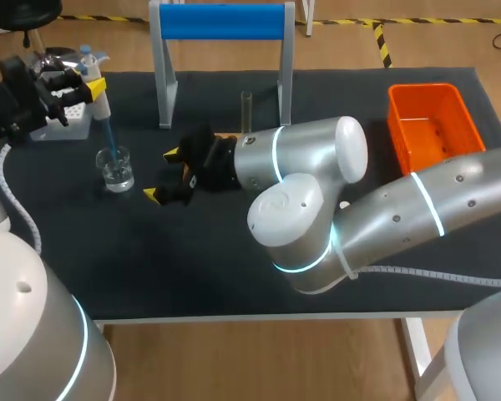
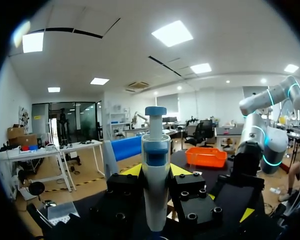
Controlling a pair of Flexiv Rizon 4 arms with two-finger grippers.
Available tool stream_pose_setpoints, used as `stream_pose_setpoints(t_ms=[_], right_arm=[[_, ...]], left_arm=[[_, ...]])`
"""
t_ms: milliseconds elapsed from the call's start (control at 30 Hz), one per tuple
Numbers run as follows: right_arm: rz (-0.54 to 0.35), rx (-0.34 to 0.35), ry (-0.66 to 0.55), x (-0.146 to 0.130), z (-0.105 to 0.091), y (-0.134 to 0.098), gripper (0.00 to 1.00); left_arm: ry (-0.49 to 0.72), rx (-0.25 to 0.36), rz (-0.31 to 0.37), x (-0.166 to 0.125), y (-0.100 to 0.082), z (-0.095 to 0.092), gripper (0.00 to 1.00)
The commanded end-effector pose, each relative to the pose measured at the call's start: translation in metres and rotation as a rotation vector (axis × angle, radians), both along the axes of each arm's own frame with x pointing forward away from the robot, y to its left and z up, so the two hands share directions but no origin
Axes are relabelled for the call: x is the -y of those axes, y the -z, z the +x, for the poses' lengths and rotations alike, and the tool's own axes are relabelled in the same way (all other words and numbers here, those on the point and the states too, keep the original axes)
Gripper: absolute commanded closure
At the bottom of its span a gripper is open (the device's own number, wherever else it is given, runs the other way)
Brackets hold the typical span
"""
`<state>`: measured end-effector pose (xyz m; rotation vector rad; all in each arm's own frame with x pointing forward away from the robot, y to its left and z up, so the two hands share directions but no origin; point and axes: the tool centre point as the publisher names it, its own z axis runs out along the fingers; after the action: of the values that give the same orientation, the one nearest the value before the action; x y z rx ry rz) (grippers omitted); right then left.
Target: Invert the test tube, pick up the pipette, mount the tip to pipette, aspirate from beaker and dispense into the tube, eject the tip, return the pipette, and cap with the stopper.
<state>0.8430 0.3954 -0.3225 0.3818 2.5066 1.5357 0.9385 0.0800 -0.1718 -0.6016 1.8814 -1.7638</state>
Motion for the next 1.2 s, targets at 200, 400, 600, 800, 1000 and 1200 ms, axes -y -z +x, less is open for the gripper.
stream_pose_setpoints(t_ms=[200, 400, 600, 800, 1000, 1200], right_arm=[[-0.001, -0.002, -0.001, -0.0001, 0.0003, 0.0000, 0.00], [-0.001, -0.002, -0.001, -0.0001, 0.0003, 0.0000, 0.00], [-0.001, -0.002, -0.001, -0.0001, 0.0003, 0.0000, 0.00], [-0.001, -0.002, -0.001, -0.0001, 0.0003, 0.0000, 0.00], [-0.001, -0.002, -0.001, -0.0001, 0.0003, 0.0000, 0.00], [-0.001, -0.002, -0.001, -0.0001, 0.0003, 0.0000, 0.00]], left_arm=[[-0.017, 0.000, -0.004, -0.0003, 0.0041, 0.0001, 1.00], [-0.021, -0.004, -0.001, -0.0013, 0.0083, 0.0003, 1.00], [-0.026, -0.008, -0.002, -0.0024, 0.0114, 0.0009, 1.00], [-0.032, -0.007, -0.006, -0.0036, 0.0122, 0.0013, 1.00], [-0.029, -0.003, -0.010, -0.0033, 0.0119, 0.0011, 1.00], [-0.028, -0.005, -0.006, -0.0033, 0.0122, 0.0009, 1.00]])
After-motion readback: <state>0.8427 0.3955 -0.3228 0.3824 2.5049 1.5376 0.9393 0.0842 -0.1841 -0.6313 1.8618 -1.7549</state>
